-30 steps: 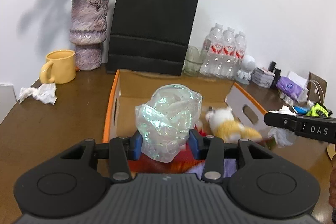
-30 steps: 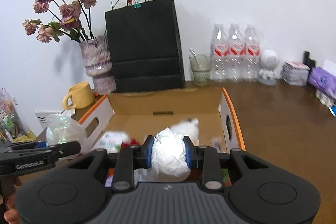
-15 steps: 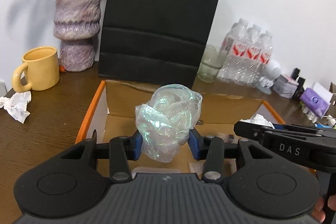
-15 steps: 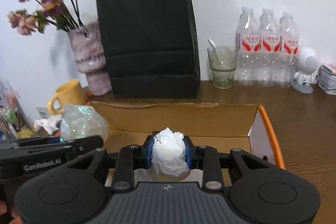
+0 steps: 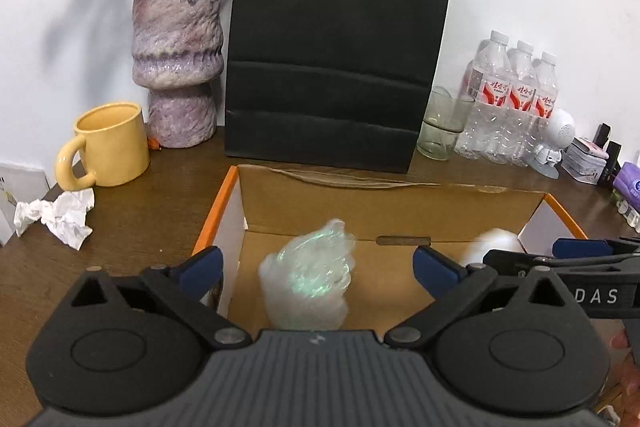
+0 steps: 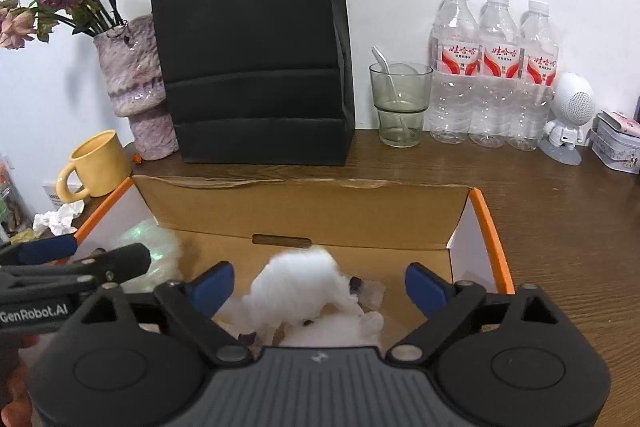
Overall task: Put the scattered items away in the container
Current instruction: 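Lower the tissue and plastic bag into the box and open both grippers, then grasp the small white round case with the right gripper while the left grasps the purple pouch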
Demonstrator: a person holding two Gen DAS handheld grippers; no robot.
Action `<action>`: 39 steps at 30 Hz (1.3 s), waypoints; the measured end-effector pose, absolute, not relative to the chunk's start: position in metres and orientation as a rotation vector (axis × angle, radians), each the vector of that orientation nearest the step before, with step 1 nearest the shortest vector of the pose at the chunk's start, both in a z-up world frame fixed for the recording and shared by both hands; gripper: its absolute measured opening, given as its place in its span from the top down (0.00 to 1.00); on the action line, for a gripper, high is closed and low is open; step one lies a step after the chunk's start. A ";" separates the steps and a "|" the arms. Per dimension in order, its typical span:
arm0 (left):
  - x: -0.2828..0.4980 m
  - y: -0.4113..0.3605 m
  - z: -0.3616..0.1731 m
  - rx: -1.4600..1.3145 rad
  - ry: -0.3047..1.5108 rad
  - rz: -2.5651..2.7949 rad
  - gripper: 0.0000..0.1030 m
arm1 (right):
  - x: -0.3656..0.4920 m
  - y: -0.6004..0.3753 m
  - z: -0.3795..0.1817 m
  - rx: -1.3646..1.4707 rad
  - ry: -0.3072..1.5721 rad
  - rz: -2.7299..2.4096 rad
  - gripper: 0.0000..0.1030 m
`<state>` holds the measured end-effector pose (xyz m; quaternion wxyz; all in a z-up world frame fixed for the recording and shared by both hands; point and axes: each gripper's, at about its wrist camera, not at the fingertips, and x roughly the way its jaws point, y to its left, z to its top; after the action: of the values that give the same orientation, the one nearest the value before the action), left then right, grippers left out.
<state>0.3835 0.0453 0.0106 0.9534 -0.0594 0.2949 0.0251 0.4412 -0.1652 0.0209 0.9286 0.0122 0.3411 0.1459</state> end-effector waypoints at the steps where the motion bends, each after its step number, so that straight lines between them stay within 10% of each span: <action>1: 0.384 0.046 0.010 -0.121 0.604 0.053 0.00 | 0.441 -0.165 0.021 0.023 0.699 0.297 0.10; 22: 0.372 0.046 0.016 -0.137 0.594 0.042 0.00 | 0.433 -0.167 0.030 0.019 0.679 0.303 0.10; 39: 0.218 0.026 0.016 -0.110 0.584 -0.021 0.00 | 0.284 -0.225 0.046 -0.011 0.600 0.277 0.10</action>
<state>0.2181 0.0263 0.0157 0.9561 -0.0544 0.2877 -0.0102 0.2838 -0.2252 0.0457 0.9459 -0.0053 0.2945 0.1358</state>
